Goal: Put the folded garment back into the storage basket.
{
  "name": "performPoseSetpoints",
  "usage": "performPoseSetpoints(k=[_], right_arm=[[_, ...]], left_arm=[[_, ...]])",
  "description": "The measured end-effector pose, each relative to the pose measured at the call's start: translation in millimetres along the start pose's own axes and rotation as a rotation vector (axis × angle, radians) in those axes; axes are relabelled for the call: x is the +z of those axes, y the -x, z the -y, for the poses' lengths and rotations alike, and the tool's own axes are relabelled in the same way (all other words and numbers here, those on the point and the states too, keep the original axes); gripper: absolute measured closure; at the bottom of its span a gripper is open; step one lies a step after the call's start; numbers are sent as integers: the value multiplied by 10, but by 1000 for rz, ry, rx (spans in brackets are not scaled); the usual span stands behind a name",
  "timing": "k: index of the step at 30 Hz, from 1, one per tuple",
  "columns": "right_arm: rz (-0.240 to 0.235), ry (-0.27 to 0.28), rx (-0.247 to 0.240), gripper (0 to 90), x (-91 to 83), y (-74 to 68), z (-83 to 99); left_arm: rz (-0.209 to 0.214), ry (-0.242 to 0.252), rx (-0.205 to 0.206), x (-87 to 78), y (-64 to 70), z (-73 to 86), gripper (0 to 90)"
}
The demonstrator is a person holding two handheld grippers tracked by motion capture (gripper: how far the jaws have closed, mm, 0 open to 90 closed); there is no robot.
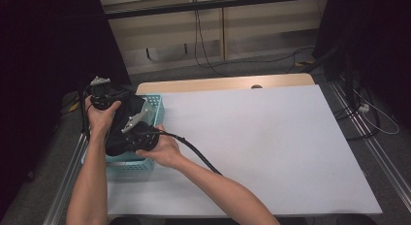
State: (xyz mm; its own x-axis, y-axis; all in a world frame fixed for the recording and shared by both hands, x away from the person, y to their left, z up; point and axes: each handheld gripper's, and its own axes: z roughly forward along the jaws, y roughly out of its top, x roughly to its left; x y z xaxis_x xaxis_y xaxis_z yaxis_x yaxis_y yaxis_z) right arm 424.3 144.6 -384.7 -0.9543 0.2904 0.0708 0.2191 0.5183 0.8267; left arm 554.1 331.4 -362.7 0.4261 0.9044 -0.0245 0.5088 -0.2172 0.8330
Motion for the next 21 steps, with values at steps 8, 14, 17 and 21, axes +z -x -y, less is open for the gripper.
performPoseSetpoints(k=[8,14,17,21], right_arm=[[-5,0,12,815,35,4,22],[-9,-9,19,809,65,27,46],[-8,-10,14,806,83,34,54],[-9,-13,20,803,108,32,68]], left_arm=[[-35,-18,-4,22,-47,64,757],[-43,-32,3,56,-68,79,753],[-58,-46,-2,48,-108,99,749],[-56,-54,-2,42,-123,108,746]])
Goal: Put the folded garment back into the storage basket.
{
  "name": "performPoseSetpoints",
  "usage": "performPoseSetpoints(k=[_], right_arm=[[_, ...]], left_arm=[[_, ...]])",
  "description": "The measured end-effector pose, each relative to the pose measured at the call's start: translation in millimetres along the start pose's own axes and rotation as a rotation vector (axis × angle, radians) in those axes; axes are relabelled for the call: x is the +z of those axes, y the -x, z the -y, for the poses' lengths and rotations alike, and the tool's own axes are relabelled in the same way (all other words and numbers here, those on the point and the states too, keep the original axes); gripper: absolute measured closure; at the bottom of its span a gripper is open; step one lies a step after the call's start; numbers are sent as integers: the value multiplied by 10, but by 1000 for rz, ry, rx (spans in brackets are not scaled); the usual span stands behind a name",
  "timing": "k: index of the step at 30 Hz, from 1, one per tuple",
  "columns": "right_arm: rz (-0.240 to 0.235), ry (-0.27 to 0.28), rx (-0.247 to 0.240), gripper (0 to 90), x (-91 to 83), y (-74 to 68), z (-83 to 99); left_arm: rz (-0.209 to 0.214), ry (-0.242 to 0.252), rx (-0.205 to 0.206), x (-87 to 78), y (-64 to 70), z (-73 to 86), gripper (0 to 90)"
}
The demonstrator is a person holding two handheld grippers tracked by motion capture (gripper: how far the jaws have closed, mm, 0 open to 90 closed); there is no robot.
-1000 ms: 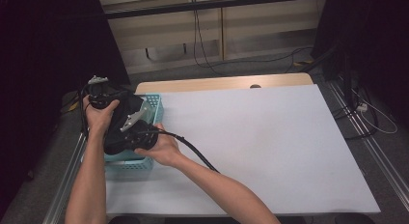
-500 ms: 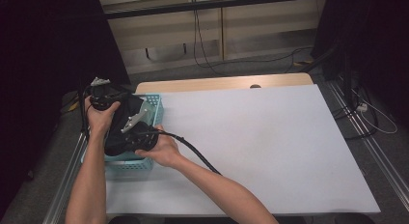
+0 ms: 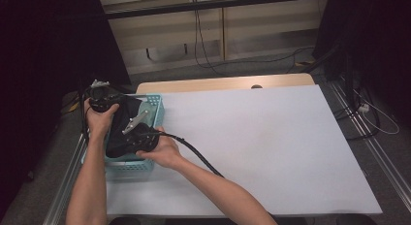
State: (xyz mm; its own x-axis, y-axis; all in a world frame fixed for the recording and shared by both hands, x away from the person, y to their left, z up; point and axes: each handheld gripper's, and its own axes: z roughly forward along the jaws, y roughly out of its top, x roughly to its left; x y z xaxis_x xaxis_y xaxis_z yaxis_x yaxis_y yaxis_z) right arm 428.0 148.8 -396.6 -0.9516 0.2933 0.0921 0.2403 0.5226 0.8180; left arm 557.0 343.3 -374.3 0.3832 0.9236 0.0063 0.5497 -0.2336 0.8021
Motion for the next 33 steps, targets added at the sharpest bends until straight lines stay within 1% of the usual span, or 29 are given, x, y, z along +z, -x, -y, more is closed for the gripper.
performPoseSetpoints(k=[2,5,6,8,10,11,12,13,14,15,16,17,21,23,24,25,27,28,30,31,32,33], right_arm=[[2,-4,-5,799,24,-10,5],[-1,-7,2,795,46,-11,9],[-2,-10,2,790,48,-9,12],[-5,-5,10,765,42,0,13],[-3,5,15,690,30,10,5],[-2,3,20,657,24,9,1],[-3,3,20,618,21,11,-1],[-6,3,20,581,18,13,1],[-7,-2,14,548,16,12,7],[-7,-2,14,548,16,12,7],[-1,1,21,517,6,21,10],[-1,1,21,517,6,21,10],[5,16,19,497,-59,28,-8],[14,21,24,480,-95,49,-12],[19,27,30,461,-131,75,1],[19,27,30,461,-131,75,1],[23,29,32,442,-162,86,19],[27,38,33,420,-204,99,41],[33,42,35,414,-222,107,51],[41,47,33,399,-243,122,59],[47,51,39,380,-262,134,64],[54,49,43,356,-279,147,67]], left_arm=[[-4,-4,-1,2,-9,2,743],[0,-1,1,1,-13,7,734],[-2,-7,3,-5,-16,8,721],[-19,4,-3,-9,-19,16,676],[-35,4,-12,-18,-30,22,590],[-43,-1,-20,-19,-33,22,517],[-38,6,-30,-22,-30,22,455],[-35,7,-29,-29,-17,16,389],[-56,14,-19,-44,6,7,305],[-56,14,-19,-44,6,7,295],[-55,16,-21,-48,6,5,276],[-56,19,-21,-59,6,4,276],[-52,51,-38,-126,9,10,175],[-51,71,-39,-153,18,24,145],[-54,75,-30,-181,28,33,110],[-54,75,-30,-181,28,33,101],[-42,94,-35,-212,39,31,91],[-41,104,-38,-233,49,28,63],[-18,117,-49,-272,70,28,50],[-14,120,-44,-290,84,27,37],[-23,119,-29,-310,97,25,44],[-24,122,-24,-330,112,24,39]])
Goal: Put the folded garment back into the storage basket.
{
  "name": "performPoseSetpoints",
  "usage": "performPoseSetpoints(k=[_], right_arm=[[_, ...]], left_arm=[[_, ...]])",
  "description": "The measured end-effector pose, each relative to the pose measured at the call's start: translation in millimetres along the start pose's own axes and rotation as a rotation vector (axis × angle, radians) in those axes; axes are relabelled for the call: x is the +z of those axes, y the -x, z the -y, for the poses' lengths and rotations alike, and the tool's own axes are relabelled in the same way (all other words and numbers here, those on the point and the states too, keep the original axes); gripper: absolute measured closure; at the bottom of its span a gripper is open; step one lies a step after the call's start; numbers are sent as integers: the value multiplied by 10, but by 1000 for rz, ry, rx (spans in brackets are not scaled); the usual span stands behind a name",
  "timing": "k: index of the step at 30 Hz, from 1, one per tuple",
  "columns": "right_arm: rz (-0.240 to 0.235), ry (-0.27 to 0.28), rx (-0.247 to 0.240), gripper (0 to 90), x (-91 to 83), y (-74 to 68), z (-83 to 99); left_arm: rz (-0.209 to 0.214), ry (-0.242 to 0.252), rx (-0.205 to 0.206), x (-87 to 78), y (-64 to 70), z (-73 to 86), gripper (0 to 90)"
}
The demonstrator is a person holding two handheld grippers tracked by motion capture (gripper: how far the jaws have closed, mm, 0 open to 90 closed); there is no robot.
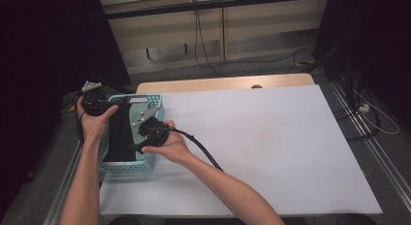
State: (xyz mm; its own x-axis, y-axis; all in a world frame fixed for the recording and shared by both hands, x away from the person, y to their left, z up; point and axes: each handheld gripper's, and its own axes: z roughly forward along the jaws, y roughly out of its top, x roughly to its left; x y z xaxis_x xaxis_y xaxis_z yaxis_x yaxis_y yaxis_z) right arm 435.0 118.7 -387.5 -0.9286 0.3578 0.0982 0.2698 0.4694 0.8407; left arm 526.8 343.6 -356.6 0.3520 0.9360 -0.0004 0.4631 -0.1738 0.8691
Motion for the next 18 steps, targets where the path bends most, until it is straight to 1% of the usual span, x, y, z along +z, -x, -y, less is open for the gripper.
performPoseSetpoints(k=[2,3,5,6,8,9,10,11,12,13,14,15,16,17,18], right_arm=[[16,3,1,333,-41,21,4],[24,17,3,308,-97,37,8],[31,22,1,295,-121,46,11],[37,23,-2,281,-163,64,24],[40,25,5,275,-183,73,35],[46,25,13,248,-222,85,56],[46,25,13,248,-222,85,56],[45,26,13,244,-245,85,64],[49,35,12,240,-272,79,72],[54,41,17,201,-316,72,85],[54,41,17,201,-316,72,85],[65,38,15,192,-331,73,89],[91,37,12,191,-349,70,91],[106,44,7,185,-370,76,94],[104,52,14,181,-391,88,100]], left_arm=[[5,10,2,-38,31,0,36],[-5,13,13,-81,71,10,36],[-7,8,11,-99,94,20,36],[-2,11,5,-142,138,46,35],[7,18,7,-167,156,62,35],[19,19,16,-191,175,70,35],[25,25,19,-213,197,75,35],[15,23,29,-241,216,77,35],[12,28,30,-270,241,81,36],[27,34,40,-329,289,92,37],[27,34,40,-329,289,92,37],[31,32,41,-354,312,102,37],[34,31,36,-377,339,111,37],[43,38,30,-405,360,123,39],[49,49,24,-431,379,133,39]])
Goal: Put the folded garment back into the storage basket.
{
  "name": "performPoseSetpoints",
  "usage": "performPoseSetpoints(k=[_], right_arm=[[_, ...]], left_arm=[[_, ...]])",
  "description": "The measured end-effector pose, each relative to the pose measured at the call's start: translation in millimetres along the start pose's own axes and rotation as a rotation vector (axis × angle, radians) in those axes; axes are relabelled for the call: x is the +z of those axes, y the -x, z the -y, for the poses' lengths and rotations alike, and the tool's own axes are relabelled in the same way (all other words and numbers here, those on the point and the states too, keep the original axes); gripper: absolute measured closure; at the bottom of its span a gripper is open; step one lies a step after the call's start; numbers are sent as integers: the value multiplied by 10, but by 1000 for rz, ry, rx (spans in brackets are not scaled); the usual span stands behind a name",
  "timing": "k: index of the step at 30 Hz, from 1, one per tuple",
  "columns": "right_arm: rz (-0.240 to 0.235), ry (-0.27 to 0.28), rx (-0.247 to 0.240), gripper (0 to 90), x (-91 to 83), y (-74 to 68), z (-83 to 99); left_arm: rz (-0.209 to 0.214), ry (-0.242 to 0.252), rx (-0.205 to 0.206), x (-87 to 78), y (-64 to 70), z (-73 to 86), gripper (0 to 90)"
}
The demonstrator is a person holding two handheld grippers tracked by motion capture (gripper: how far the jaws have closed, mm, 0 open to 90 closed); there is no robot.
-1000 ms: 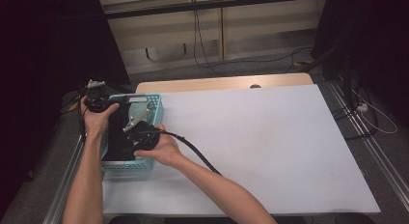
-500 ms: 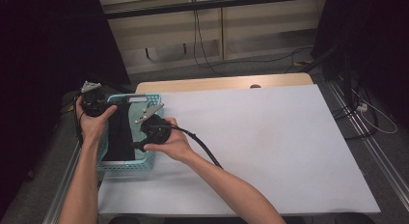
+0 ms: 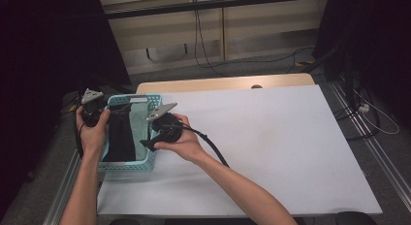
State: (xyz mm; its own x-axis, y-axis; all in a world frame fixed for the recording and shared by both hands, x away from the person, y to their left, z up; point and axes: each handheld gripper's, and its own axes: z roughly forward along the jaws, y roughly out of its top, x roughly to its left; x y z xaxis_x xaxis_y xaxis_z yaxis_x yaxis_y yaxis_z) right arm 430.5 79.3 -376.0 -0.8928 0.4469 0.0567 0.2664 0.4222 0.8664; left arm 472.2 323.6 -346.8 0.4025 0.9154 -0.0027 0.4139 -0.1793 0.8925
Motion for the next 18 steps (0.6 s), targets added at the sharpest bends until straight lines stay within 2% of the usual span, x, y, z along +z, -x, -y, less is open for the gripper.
performPoseSetpoints(k=[3,5,7,9,13,16,18], right_arm=[[19,-8,11,135,-58,44,32],[19,-6,19,129,-72,49,44],[21,-7,32,83,-94,63,72],[33,-6,28,78,-116,76,105],[49,6,53,78,-180,98,152],[74,10,51,79,-234,112,192],[86,14,54,79,-271,116,222]], left_arm=[[-6,4,22,-57,69,28,36],[10,8,24,-92,112,51,35],[3,16,45,-131,160,69,36],[9,27,47,-175,189,80,35],[5,28,73,-253,266,111,36],[18,16,54,-298,337,146,37],[22,18,57,-324,380,178,37]])
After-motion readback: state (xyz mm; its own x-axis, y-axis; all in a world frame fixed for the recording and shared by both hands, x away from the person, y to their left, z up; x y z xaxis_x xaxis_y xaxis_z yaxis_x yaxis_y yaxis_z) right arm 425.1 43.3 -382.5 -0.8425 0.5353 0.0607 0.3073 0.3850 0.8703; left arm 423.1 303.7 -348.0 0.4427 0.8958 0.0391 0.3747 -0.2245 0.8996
